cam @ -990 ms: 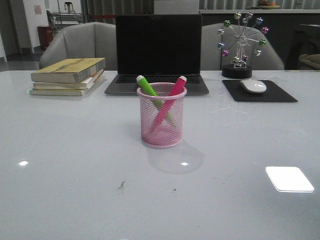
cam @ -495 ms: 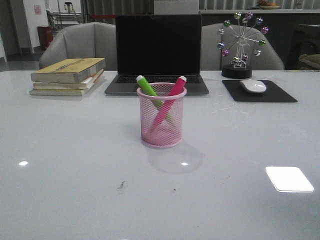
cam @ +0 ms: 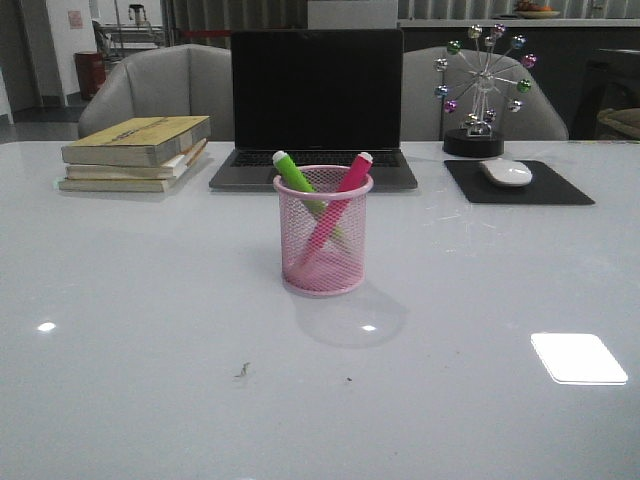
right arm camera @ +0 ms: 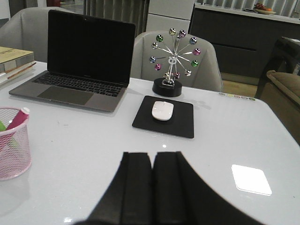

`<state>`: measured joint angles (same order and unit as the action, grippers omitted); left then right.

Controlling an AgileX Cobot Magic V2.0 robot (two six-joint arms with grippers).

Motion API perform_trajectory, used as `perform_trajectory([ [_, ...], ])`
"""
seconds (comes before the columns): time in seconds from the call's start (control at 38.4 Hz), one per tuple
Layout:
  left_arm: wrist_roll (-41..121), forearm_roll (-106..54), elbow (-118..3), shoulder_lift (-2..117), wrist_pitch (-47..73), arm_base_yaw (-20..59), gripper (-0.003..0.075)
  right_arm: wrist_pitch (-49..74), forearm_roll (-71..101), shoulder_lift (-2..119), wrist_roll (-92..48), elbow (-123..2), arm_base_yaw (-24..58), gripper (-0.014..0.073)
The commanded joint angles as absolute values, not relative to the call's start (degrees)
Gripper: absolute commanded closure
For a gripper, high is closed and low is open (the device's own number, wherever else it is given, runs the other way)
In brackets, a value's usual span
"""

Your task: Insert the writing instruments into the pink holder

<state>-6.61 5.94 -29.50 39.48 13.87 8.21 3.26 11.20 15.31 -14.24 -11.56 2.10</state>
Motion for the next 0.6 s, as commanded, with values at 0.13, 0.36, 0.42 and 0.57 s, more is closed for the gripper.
perform_trajectory([
  [0.13,-6.7,5.7,-31.1,39.2,9.2,8.1,0.0389,-2.1,2.6,7.1,-7.8,-6.7,1.7,0.0536],
  [0.36,-6.7,5.7,-31.1,39.2,9.2,8.1,0.0389,-2.3,1.8,5.3,-4.6,-1.7,1.7,0.0536],
  [0.42,-6.7,5.7,-31.1,39.2,9.2,8.1,0.0389,-2.6,1.8,5.3,-4.6,-0.8,1.7,0.0536],
  [0.57,-6.7,5.7,-31.1,39.2,9.2,8.1,0.0389,-2.1,1.8,5.3,-4.6,1.4,1.7,0.0536],
])
